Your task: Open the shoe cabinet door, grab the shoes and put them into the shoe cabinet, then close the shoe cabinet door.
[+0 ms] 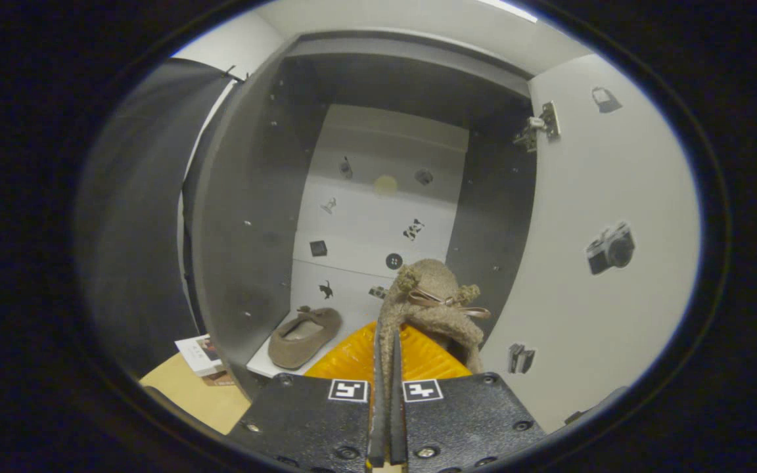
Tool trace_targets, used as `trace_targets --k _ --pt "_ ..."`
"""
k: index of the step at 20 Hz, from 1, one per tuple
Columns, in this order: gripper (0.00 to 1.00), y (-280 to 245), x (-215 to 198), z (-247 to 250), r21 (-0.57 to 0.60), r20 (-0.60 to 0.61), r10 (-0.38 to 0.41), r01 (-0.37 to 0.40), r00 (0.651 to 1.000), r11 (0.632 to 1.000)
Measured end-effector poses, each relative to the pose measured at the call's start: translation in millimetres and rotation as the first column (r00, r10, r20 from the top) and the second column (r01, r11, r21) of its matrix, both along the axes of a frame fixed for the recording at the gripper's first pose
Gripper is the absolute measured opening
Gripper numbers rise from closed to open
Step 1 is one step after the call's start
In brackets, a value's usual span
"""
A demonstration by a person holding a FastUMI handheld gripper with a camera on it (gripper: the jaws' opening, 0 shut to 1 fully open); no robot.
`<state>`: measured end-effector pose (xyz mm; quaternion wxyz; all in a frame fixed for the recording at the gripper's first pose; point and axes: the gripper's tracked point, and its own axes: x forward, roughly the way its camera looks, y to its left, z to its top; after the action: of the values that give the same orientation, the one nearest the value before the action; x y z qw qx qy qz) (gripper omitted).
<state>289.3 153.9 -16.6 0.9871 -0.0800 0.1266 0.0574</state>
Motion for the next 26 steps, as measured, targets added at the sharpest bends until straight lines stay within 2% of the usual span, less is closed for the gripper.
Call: trace_targets --k 3,7,12,14,16,18,22,26 --pt "0.06 4.3 46.0 -39.9 0.015 -0.067 -0.013 0.014 0.998 1.000" --pt "0.06 21.9 92.3 -82.1 0.075 -0.125 0.060 -0.050 0.990 0.996" --pt "0.06 17.3 136.2 -130.1 -0.012 -0.151 0.001 -0.002 0.989 1.000" --pt "0.06 25.6 143.4 -152.3 0.009 -0.195 0.012 -0.010 0.981 1.000" --pt "0.07 43.9 146.3 -163.3 0.094 -0.224 0.036 -0.015 0.974 0.995" --pt "0.07 40.0 148.7 -164.5 0.084 -0.220 -0.019 0.038 0.975 0.996" --pt "0.07 40.7 147.2 -163.1 0.119 -0.214 -0.019 0.045 0.977 0.992" --pt "0.09 36.9 145.8 -158.2 0.065 -0.180 -0.030 0.042 0.983 0.997"
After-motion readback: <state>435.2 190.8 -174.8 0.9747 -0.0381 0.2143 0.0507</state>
